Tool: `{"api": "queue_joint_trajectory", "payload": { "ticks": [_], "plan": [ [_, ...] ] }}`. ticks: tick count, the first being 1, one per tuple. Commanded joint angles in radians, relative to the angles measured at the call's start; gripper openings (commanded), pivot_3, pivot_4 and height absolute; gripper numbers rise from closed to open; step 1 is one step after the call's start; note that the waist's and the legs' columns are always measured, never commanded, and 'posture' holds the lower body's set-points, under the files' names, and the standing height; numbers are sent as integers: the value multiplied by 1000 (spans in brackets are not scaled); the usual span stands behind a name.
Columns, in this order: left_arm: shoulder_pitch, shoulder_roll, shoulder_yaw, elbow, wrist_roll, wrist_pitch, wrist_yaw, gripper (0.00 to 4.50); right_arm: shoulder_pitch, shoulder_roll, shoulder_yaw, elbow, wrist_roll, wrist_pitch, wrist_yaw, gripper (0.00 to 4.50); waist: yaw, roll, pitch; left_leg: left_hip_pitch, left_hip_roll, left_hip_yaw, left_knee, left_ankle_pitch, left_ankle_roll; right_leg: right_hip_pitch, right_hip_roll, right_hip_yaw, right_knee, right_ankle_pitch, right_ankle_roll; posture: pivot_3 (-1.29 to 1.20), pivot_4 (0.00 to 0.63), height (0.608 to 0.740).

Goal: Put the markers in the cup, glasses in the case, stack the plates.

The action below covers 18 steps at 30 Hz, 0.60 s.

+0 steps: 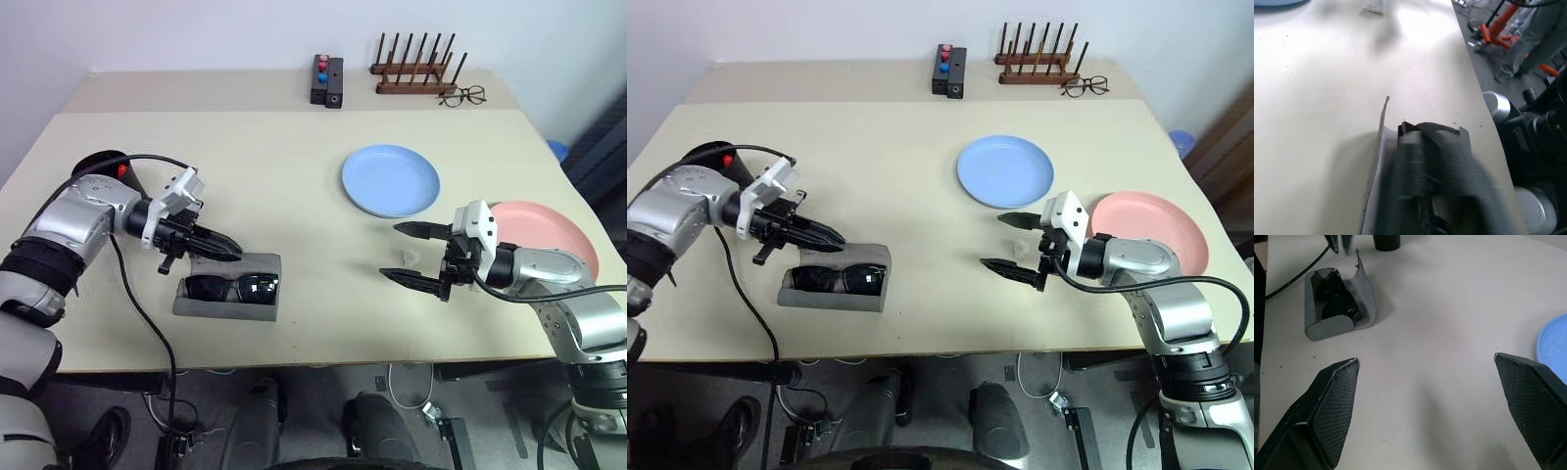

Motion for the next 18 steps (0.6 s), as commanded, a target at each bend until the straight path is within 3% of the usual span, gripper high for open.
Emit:
{"api": "queue_joint_trajectory", "payload": {
  "ticks": [1,5,8,12,18],
  "plan": [
    [-13,6,83,-55,-56,72,-4,18,-20,4,-12,-11,-2,-21,0,4500,2,0,0,0,0,0,0,0,0,0,0,0,0,0,0,0,150,740],
    [-49,-84,223,19,-28,174,9,18,-26,7,-9,-7,-7,-22,2,4500,6,0,0,0,0,0,1,0,0,1,1,-1,0,0,0,0,150,740],
    [-69,-171,288,171,138,40,83,18,-32,8,-6,-2,-11,-24,6,4500,5,0,0,0,0,0,3,0,0,1,2,-1,0,0,0,0,150,740],
    [-32,-209,307,238,311,-86,87,18,-36,8,-6,-1,-15,-25,8,4500,-3,0,0,0,0,2,1,0,0,-1,2,0,0,1,2,0,150,740],
    [29,-231,334,239,431,-138,28,18,-34,9,-6,-4,-15,-23,5,4500,2,0,0,-1,0,2,0,0,0,-1,2,0,0,1,2,0,150,740]
  ]
}}
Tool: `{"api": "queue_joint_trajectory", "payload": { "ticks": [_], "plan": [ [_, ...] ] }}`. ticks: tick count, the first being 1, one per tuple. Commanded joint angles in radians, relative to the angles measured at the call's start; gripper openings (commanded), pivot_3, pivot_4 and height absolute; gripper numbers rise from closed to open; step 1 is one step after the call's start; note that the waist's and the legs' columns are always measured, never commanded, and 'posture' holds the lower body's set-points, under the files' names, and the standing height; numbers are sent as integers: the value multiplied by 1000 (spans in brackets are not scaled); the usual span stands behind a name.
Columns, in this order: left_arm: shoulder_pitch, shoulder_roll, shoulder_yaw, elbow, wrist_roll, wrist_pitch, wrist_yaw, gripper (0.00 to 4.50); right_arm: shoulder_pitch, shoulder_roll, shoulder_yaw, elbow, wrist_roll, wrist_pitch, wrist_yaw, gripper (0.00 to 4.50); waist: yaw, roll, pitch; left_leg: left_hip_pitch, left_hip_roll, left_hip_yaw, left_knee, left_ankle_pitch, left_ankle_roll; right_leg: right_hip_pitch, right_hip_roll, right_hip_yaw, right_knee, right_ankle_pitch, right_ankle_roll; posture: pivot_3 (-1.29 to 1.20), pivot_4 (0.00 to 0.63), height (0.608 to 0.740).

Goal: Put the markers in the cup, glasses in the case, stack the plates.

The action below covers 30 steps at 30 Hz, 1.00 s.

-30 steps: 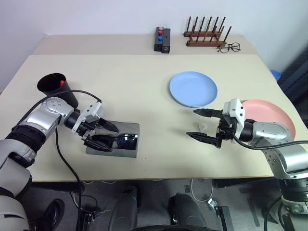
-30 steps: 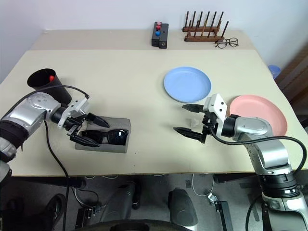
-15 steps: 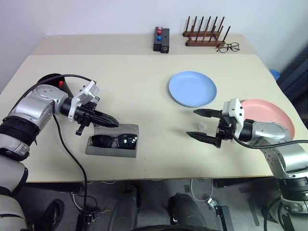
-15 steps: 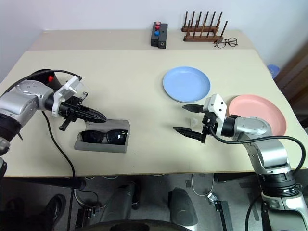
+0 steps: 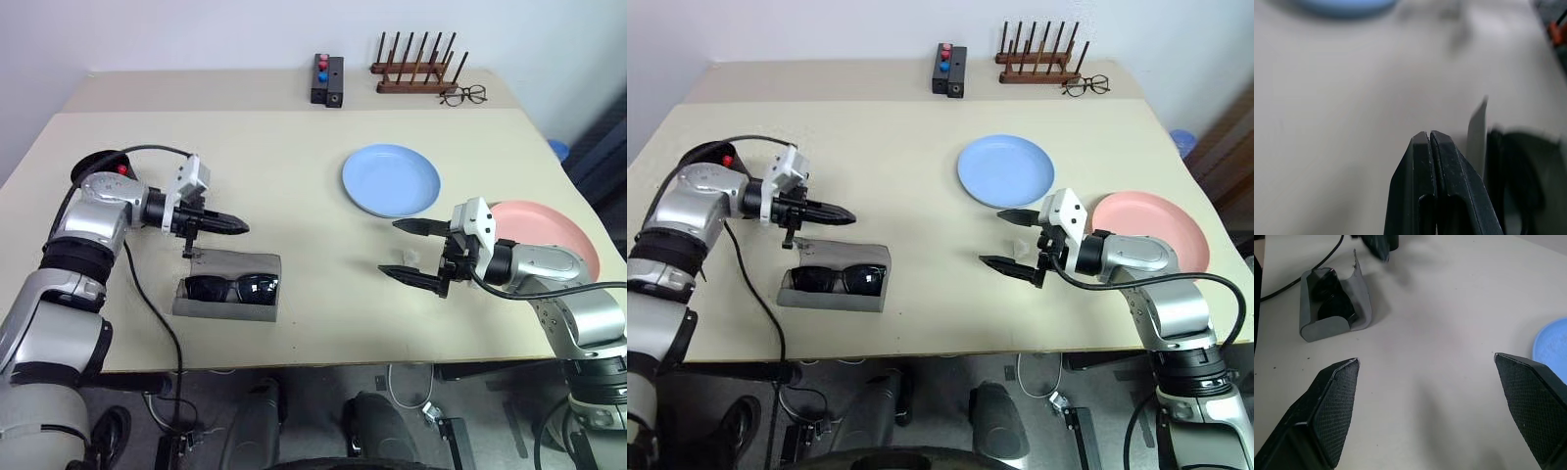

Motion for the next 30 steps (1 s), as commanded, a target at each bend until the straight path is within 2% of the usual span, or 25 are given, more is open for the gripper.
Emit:
{"api": "queue_joint_trajectory", "payload": {
  "ticks": [1,6,15,19,24,30],
  "plan": [
    [12,18,37,-47,26,22,-68,18,-12,1,-12,-16,3,-16,2,4500,0,0,0,0,0,0,0,0,0,0,0,0,0,0,0,0,150,740],
    [50,79,1,-190,-64,133,-82,18,-10,2,-12,-17,0,-19,-1,4500,-1,0,0,0,0,0,1,0,0,1,-3,0,0,0,0,0,150,740],
    [144,194,-70,-370,-150,177,-82,18,-11,9,-10,-15,-4,-22,-7,4500,-2,0,0,0,1,-1,1,0,0,0,-3,1,0,0,0,0,150,740],
    [80,73,71,-254,-139,165,-82,18,-7,9,-11,-17,-4,-22,-6,4500,12,0,0,0,0,-1,2,0,0,1,-3,0,0,0,-1,0,150,740],
    [22,12,162,-193,-121,216,-75,18,-8,11,-9,-14,-7,-23,-5,4500,16,0,0,-3,0,-1,5,0,1,0,-3,0,0,0,0,0,150,740],
    [56,-18,166,-126,42,50,-63,18,-7,11,-10,-16,-7,-24,-6,4500,8,0,0,-3,0,-1,4,0,1,-1,0,0,1,1,0,0,150,740]
  ]
}}
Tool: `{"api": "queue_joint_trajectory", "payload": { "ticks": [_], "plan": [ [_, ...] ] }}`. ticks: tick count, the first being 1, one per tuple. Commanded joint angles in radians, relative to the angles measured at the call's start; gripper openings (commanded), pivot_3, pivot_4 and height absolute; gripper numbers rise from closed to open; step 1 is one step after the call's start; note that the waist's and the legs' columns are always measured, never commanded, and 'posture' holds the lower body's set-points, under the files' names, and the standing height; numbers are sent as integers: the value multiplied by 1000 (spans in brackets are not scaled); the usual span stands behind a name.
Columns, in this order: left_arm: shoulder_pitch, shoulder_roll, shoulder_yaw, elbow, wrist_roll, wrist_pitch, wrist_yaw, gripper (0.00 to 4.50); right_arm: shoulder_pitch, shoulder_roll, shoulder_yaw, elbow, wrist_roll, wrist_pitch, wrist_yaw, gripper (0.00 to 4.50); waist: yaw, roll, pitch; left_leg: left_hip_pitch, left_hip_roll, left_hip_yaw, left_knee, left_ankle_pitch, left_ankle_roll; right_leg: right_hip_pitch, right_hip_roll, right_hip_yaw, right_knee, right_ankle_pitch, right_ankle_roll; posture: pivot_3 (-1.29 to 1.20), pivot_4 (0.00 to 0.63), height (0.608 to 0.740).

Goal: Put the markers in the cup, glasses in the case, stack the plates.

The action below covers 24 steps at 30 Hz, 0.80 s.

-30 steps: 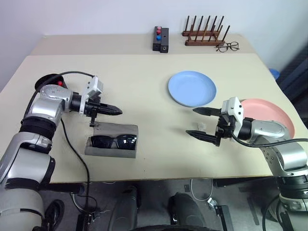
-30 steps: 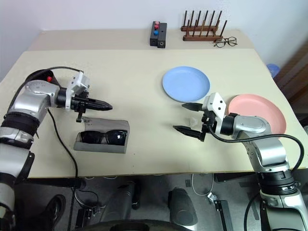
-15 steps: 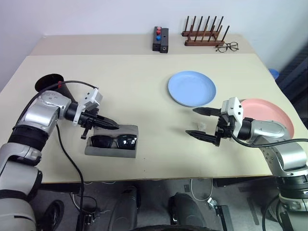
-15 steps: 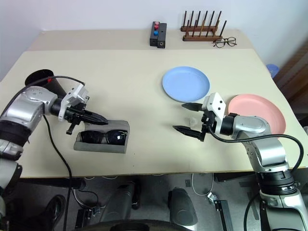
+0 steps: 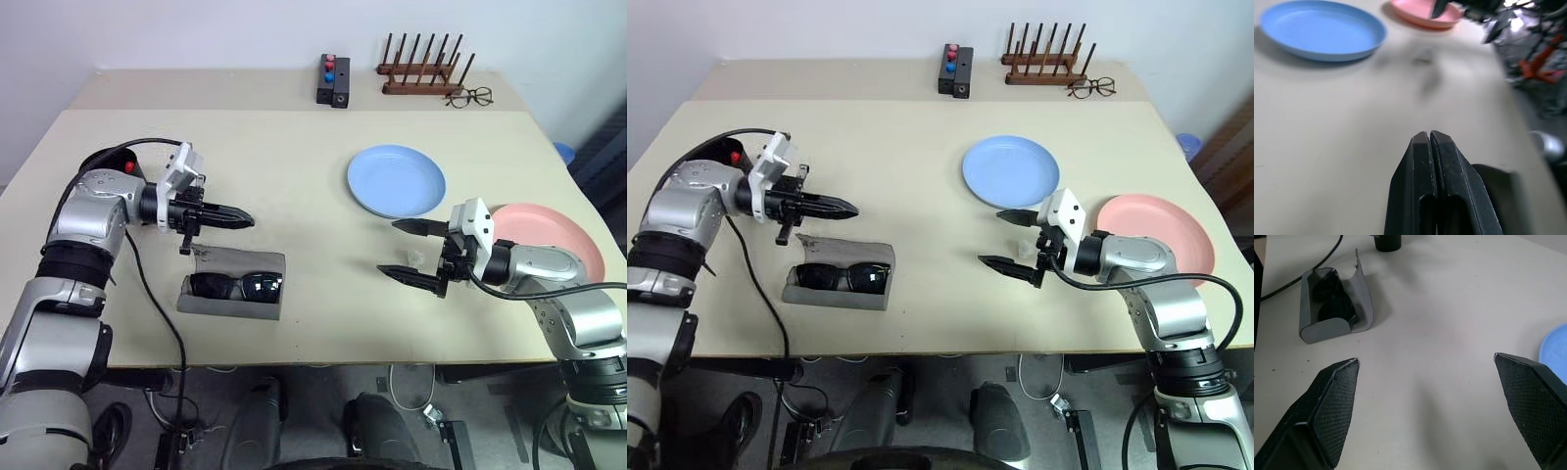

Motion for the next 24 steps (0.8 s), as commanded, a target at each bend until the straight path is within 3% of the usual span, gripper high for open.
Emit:
{"api": "queue_joint_trajectory", "payload": {
  "ticks": [1,5,24],
  "plan": [
    [34,-6,10,9,81,-80,-5,18,-8,3,-13,-20,3,-19,-2,4500,-6,0,0,0,0,0,0,0,0,0,0,0,0,0,0,0,150,740],
    [78,-15,9,-8,127,-97,-24,18,-5,2,-14,-22,2,-20,-3,4500,-8,0,0,0,0,0,0,0,0,0,0,0,0,0,0,0,150,740],
    [197,147,-121,-384,-46,229,-26,18,-8,2,-16,-18,-5,-26,-9,4500,-8,1,0,3,0,0,0,0,0,3,-3,1,0,0,0,0,150,740]
  ]
}}
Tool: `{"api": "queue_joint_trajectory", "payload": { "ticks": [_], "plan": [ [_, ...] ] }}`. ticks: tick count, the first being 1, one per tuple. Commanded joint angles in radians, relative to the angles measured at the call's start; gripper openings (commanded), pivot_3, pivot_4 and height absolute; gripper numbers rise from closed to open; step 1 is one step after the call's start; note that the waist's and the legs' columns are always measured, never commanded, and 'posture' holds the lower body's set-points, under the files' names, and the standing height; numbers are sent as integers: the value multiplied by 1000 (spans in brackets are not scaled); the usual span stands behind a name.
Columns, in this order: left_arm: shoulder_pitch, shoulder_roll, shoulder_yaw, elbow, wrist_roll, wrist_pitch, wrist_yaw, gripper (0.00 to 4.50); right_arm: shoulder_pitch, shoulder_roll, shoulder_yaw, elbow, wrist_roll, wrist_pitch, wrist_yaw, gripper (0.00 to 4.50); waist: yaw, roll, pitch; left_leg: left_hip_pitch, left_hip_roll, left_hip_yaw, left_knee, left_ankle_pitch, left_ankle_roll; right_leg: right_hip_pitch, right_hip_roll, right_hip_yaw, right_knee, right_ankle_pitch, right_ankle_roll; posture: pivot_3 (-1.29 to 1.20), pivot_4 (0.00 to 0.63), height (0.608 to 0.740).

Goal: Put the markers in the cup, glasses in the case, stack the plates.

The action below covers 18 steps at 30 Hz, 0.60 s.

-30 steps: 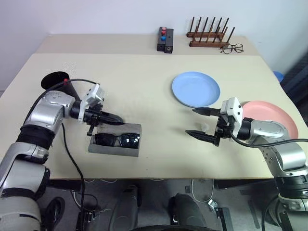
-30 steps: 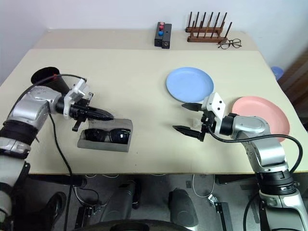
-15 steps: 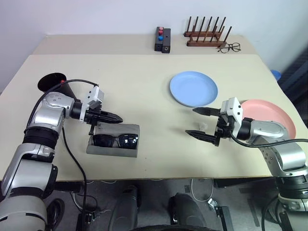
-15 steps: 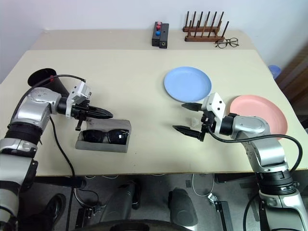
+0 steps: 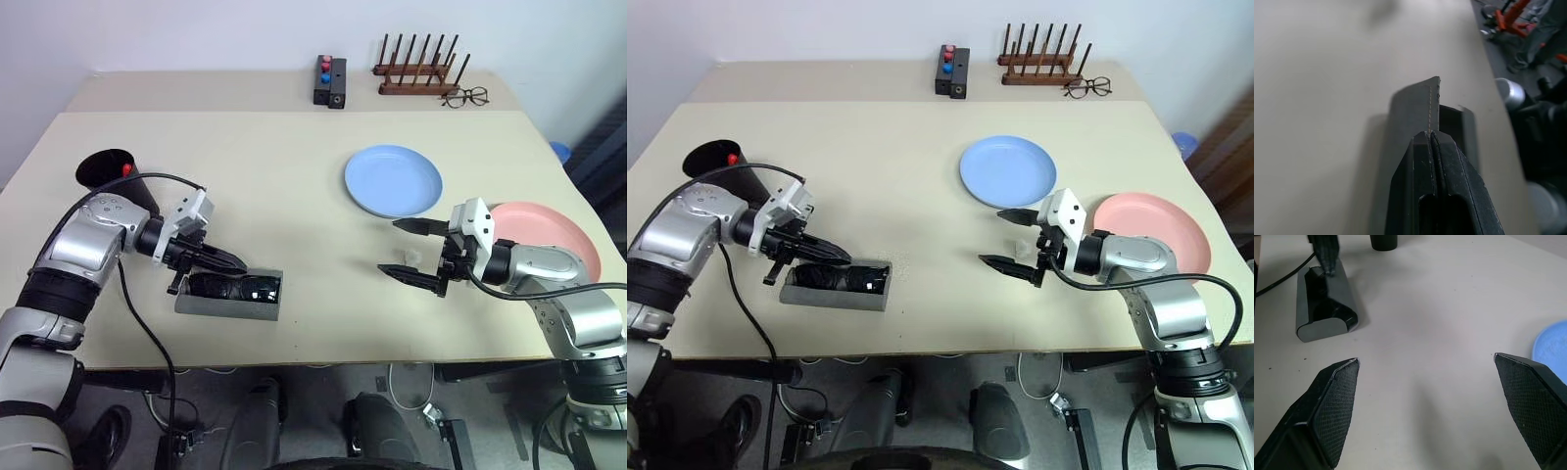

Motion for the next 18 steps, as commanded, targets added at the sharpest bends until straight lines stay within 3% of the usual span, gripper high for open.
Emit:
{"api": "queue_joint_trajectory", "payload": {
  "ticks": [1,13,18],
  "plan": [
    [17,8,-13,-40,-2,38,-2,18,-7,2,-16,-19,2,-19,-4,4500,-1,0,0,0,0,0,0,0,0,0,0,0,0,0,0,0,150,740],
    [89,31,0,-143,-31,64,-2,18,-6,-1,-16,-16,-3,-24,-12,4500,-2,0,0,-1,0,0,-1,0,0,-1,-1,1,0,0,-1,0,150,740],
    [66,-40,113,-135,-99,132,25,18,-20,2,-22,13,-16,-39,-23,4500,0,0,0,-1,0,0,-1,0,0,-1,-1,1,-1,-1,-2,0,150,740]
  ]
}}
